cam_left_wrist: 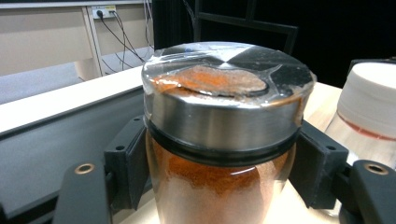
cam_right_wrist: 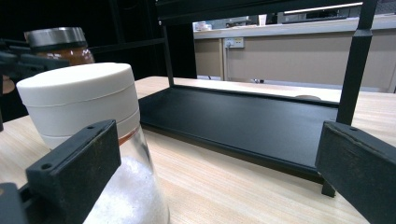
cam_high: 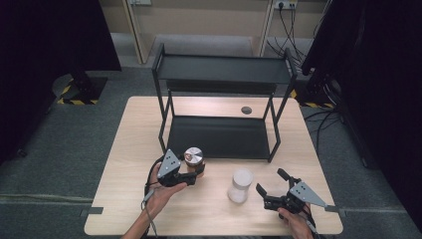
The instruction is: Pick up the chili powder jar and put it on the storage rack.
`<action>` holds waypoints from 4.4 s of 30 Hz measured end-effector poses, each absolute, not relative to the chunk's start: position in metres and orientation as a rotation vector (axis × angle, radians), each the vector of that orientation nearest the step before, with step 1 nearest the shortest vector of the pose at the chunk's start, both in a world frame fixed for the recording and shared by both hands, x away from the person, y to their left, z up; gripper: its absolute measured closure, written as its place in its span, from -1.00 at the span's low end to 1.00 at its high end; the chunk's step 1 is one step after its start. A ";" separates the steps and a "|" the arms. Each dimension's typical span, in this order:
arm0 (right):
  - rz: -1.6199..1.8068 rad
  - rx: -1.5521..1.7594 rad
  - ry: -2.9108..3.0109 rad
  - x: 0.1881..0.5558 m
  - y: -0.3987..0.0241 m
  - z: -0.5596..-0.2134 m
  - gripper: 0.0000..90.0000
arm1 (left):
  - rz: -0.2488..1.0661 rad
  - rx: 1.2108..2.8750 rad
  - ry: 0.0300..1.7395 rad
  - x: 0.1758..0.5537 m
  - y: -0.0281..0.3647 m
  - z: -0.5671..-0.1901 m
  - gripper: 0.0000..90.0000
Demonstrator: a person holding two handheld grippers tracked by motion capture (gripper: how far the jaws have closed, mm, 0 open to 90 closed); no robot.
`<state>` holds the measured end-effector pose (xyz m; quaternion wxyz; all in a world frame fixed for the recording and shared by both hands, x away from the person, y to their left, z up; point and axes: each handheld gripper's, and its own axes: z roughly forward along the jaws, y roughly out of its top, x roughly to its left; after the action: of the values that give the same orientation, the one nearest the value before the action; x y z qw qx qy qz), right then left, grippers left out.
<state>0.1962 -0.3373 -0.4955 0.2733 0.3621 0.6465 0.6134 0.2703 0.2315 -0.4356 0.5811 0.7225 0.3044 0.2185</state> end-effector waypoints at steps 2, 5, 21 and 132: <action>1.650 0.977 1.739 0.196 -0.337 -0.495 -0.99 | 0.512 1.685 0.708 0.271 0.232 -0.431 -0.32; 1.650 0.978 1.739 0.196 -0.337 -0.495 -0.99 | 0.514 1.693 0.711 0.271 0.233 -0.420 -0.32; 1.652 0.976 1.739 0.197 -0.338 -0.496 -0.99 | 0.511 1.696 0.700 0.278 0.235 -0.372 -0.32; 1.661 0.976 1.735 0.198 -0.339 -0.495 -0.99 | 0.762 1.644 0.975 0.402 0.199 -0.156 -0.32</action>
<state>0.1977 -0.3395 -0.4948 0.2709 0.3625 0.6443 0.6166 0.4020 0.1988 -0.1556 0.5156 0.6845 0.4061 0.3174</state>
